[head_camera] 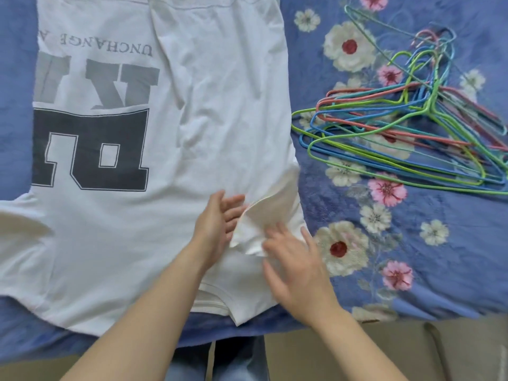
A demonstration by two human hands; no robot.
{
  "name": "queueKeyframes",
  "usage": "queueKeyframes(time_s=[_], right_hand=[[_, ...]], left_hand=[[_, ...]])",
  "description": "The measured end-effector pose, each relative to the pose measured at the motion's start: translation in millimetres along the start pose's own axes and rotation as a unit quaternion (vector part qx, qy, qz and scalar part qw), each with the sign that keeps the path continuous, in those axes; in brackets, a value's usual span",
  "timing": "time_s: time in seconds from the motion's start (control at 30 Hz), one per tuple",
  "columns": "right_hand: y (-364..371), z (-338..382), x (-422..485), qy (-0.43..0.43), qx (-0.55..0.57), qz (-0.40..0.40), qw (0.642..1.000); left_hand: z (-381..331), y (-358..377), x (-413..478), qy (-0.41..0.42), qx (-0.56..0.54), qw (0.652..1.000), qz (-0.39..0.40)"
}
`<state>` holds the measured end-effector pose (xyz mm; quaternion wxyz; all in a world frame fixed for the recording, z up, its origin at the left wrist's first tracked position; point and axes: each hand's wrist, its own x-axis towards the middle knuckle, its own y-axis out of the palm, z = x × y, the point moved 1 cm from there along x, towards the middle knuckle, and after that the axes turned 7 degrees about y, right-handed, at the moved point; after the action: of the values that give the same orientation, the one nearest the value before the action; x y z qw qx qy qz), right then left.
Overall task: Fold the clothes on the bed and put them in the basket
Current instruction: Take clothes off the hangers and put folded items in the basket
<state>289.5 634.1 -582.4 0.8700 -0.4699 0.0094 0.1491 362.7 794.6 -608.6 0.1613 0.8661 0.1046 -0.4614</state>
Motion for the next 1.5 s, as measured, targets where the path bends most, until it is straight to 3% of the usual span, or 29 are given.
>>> queueKeyframes(time_s=[0.07,0.17,0.27,0.33,0.43,0.6,0.73,0.87,0.97,1.07,1.23,1.3,1.33,1.37,1.43,1.5], right_hand=[[11,-4,-9,-0.017,-0.022,0.056,0.998],[6,-14,-10,0.033,-0.02,0.032,0.999],[3,-27,-2,0.096,-0.051,0.015,0.994],[6,-30,5,0.11,-0.094,0.03,0.989],[15,-27,23,0.096,-0.166,0.057,0.98],[41,-6,53,0.084,-0.205,0.1,0.97],[70,37,64,0.087,-0.2,0.123,0.968],[105,106,67,0.035,-0.178,0.152,0.972],[124,149,71,-0.031,-0.184,0.187,0.964],[144,180,77,-0.094,-0.205,0.248,0.942],[158,193,87,-0.085,-0.207,0.333,0.916],[153,192,91,-0.081,-0.198,0.342,0.915],[152,190,92,-0.078,-0.187,0.352,0.914],[150,189,94,-0.073,-0.163,0.358,0.916],[147,188,97,-0.041,-0.105,0.372,0.922],[147,190,103,-0.005,-0.037,0.378,0.925]], left_hand=[[-7,-13,2,-0.025,0.021,0.999,0.034],[-4,-12,2,0.084,0.162,0.979,0.089],[9,-12,6,0.211,0.247,0.945,0.025],[18,-16,6,0.241,0.273,0.931,-0.011],[32,-23,-1,0.277,0.352,0.894,0.004],[34,-49,-15,0.315,0.425,0.847,-0.046],[16,-104,-31,0.32,0.362,0.853,-0.194],[-3,-194,-54,0.317,0.294,0.814,-0.387],[-4,-259,-67,0.244,0.223,0.791,-0.514],[0,-309,-73,0.135,0.105,0.797,-0.579],[-17,-341,-65,0.164,-0.134,0.89,-0.403],[-29,-343,-64,0.158,-0.154,0.908,-0.355],[-34,-340,-65,0.173,-0.11,0.91,-0.361],[-39,-335,-67,0.197,-0.031,0.905,-0.377],[-47,-319,-76,0.3,0.161,0.849,-0.405],[-51,-303,-83,0.467,0.306,0.774,-0.299]])
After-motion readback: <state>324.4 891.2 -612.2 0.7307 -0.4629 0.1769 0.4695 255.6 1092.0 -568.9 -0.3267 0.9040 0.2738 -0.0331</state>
